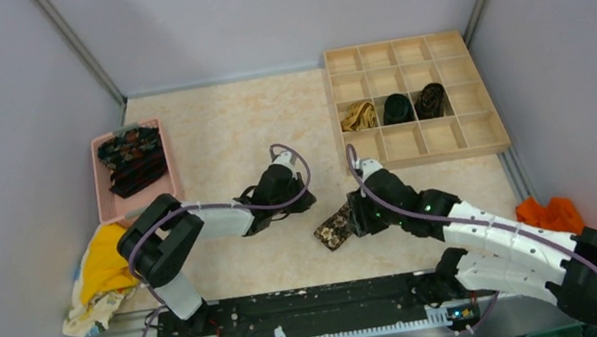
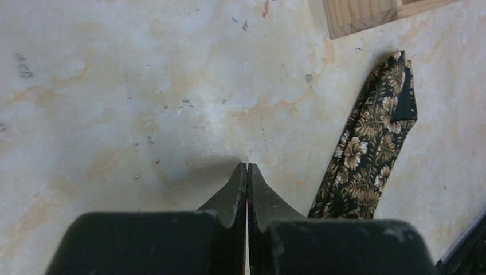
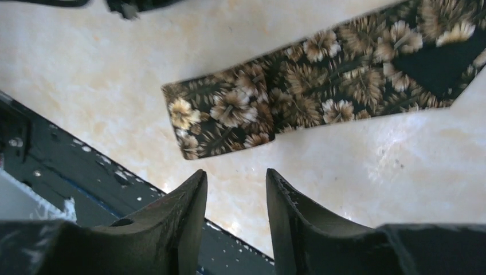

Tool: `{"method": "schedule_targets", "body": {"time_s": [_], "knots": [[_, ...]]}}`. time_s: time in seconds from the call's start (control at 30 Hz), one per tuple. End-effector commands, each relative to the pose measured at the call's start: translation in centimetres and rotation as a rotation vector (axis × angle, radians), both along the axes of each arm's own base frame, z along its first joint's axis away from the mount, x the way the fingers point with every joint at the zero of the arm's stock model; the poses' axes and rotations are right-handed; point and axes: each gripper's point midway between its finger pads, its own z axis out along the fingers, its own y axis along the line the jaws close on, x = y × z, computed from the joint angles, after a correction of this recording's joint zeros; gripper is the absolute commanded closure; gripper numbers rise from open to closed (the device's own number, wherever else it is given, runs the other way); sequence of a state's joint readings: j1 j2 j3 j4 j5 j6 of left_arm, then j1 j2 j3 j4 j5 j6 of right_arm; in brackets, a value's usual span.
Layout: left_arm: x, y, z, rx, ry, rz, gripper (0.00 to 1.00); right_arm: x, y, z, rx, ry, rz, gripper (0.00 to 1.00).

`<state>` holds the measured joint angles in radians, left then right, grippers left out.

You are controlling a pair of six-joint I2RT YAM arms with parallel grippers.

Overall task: Roll the ties
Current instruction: Roll the tie at the center of the board.

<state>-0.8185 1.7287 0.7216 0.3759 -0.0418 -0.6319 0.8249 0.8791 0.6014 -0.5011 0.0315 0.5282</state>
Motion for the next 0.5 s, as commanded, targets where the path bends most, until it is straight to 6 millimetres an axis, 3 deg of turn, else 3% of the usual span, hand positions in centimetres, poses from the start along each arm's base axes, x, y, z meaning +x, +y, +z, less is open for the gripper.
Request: {"method": "schedule_targets", "body": {"time_s": [0.0, 0.17, 0.23, 0.47], "knots": [[-0.9, -1.8, 0.3, -0.081, 0.017, -0.077, 1.00, -1.3, -1.3, -4.5, -0.096, 0.123, -0.107, 0.66], [-1.5, -1.7, -0.3, -0.077, 0.030, -0.098, 1.00, -2.0, -1.0, -7.8, -0.102, 0.184, -0.112, 0.84], [-1.9, -1.7, -0.5, -0.081, 0.037, -0.107, 1.00, -2.1, -0.5, -8.2, -0.087, 0.188, -0.098, 0.90], [-3.5, -1.3, -1.0, -0.099, 0.071, -0.123, 1.00, -2.3, 2.9, -8.0, -0.066, 0.179, -0.027, 0.96]]}}
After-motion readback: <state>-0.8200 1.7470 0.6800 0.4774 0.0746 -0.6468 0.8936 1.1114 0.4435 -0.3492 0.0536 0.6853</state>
